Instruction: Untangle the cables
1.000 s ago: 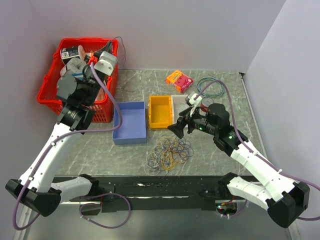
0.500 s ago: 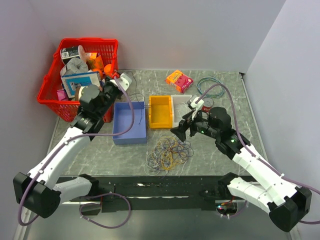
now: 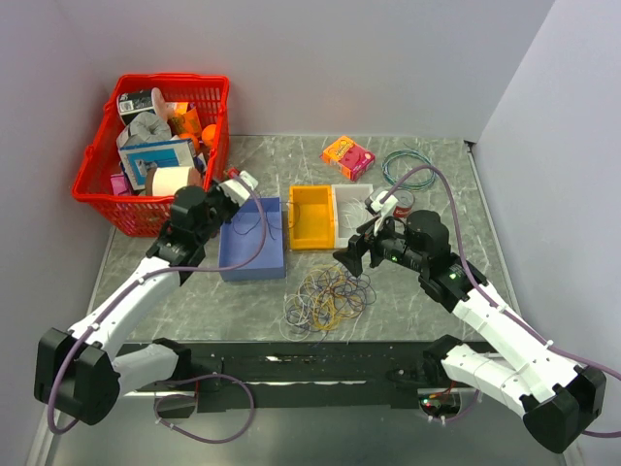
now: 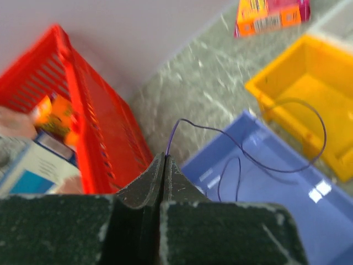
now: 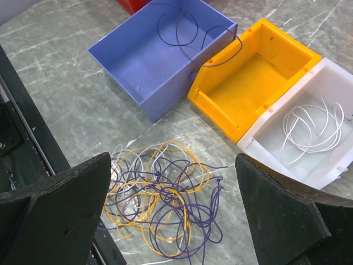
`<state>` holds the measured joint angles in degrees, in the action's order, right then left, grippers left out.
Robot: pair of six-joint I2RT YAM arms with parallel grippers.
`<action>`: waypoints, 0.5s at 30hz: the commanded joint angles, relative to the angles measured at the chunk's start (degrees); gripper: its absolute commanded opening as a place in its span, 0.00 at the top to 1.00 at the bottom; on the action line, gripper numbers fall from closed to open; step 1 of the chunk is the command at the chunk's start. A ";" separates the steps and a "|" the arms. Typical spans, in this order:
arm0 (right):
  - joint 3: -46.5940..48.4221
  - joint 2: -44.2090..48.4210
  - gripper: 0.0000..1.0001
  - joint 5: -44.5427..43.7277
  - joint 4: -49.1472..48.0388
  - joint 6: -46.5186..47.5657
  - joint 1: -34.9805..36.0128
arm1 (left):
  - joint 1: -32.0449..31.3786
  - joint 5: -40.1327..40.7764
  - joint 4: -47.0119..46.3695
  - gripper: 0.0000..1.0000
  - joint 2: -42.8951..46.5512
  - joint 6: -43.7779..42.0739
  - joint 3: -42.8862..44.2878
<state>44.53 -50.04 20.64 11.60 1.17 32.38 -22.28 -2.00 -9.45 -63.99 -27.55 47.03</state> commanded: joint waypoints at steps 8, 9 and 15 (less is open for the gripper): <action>-0.50 -0.23 0.00 0.27 -0.61 0.50 0.40 | 0.13 -4.06 5.85 0.99 1.41 0.83 -7.65; -0.41 -0.14 0.00 0.19 -0.35 0.50 0.40 | 0.13 -4.59 6.63 0.99 0.97 0.57 -7.91; -0.85 0.30 0.00 0.19 -0.52 0.41 0.40 | 0.13 -6.95 7.69 0.25 0.53 -2.14 -6.87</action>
<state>44.53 -50.22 20.62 11.88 1.17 32.38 -22.20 -5.32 -2.04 -63.90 -28.36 39.00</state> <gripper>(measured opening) 0.997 0.559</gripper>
